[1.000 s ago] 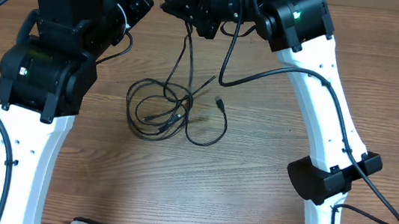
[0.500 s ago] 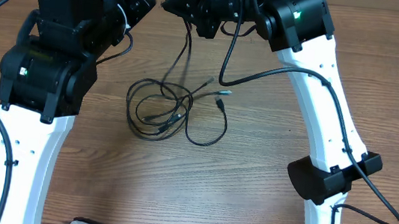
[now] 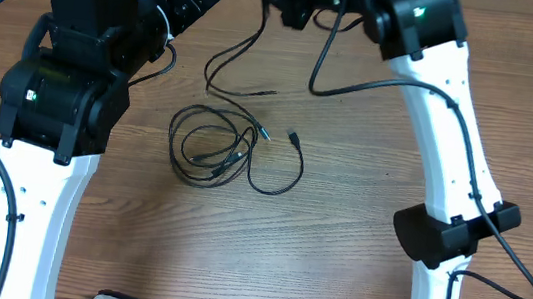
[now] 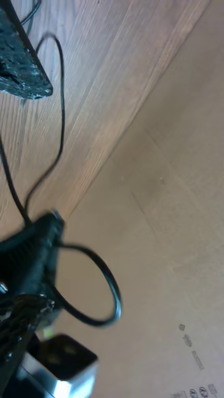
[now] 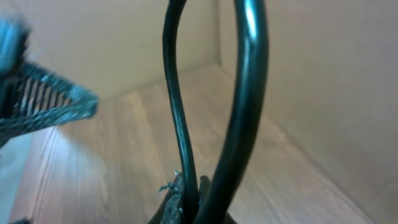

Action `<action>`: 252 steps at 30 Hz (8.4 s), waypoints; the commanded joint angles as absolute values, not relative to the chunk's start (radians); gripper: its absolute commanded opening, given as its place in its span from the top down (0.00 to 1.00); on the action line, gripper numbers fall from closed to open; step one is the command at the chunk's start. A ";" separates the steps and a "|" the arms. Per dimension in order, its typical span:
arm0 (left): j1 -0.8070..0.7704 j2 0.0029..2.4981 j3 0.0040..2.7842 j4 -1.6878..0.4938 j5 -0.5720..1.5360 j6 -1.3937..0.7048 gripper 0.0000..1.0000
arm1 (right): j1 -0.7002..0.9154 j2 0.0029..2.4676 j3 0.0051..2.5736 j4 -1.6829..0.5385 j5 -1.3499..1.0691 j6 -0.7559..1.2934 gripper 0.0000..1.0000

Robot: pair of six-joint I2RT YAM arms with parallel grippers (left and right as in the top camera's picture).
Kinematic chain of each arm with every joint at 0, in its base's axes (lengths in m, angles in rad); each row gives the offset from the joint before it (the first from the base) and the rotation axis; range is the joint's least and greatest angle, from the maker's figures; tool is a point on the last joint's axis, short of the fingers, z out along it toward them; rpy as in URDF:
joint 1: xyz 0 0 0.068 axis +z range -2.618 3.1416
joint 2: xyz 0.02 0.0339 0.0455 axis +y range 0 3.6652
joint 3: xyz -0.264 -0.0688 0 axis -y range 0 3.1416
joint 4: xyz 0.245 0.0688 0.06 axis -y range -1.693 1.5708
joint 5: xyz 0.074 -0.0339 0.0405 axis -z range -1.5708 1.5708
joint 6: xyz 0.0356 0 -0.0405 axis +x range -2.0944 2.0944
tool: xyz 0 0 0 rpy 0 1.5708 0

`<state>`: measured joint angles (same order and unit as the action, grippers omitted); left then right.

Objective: Untangle cables

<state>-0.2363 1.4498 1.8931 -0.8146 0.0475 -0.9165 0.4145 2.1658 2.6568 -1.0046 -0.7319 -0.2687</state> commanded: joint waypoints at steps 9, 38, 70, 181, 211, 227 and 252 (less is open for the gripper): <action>-0.242 1.451 1.912 -0.921 0.041 -0.818 0.00 | 0.287 2.162 2.647 -0.931 -0.678 -0.186 0.96; -0.242 1.451 1.900 -1.153 0.041 -0.818 0.00 | 0.030 2.162 2.640 -0.921 -0.522 0.053 0.92; -0.242 1.451 1.900 -1.154 0.041 -0.818 0.00 | 0.022 2.170 2.618 -1.552 -0.418 -0.419 0.12; -0.242 1.451 1.900 -1.155 0.041 -0.818 0.00 | -0.506 2.170 1.709 -0.348 -0.042 -0.197 0.94; -0.242 1.451 1.900 -1.155 0.041 -0.818 0.00 | -0.490 2.160 1.709 -0.679 -0.090 -0.236 0.00; -0.242 1.451 1.900 -1.155 0.041 -0.818 0.00 | -0.485 2.160 1.703 -0.850 -0.260 -0.158 0.00; -0.242 1.451 1.900 -1.155 0.041 -0.818 0.00 | -0.355 2.258 1.570 -0.570 -0.150 -0.101 0.00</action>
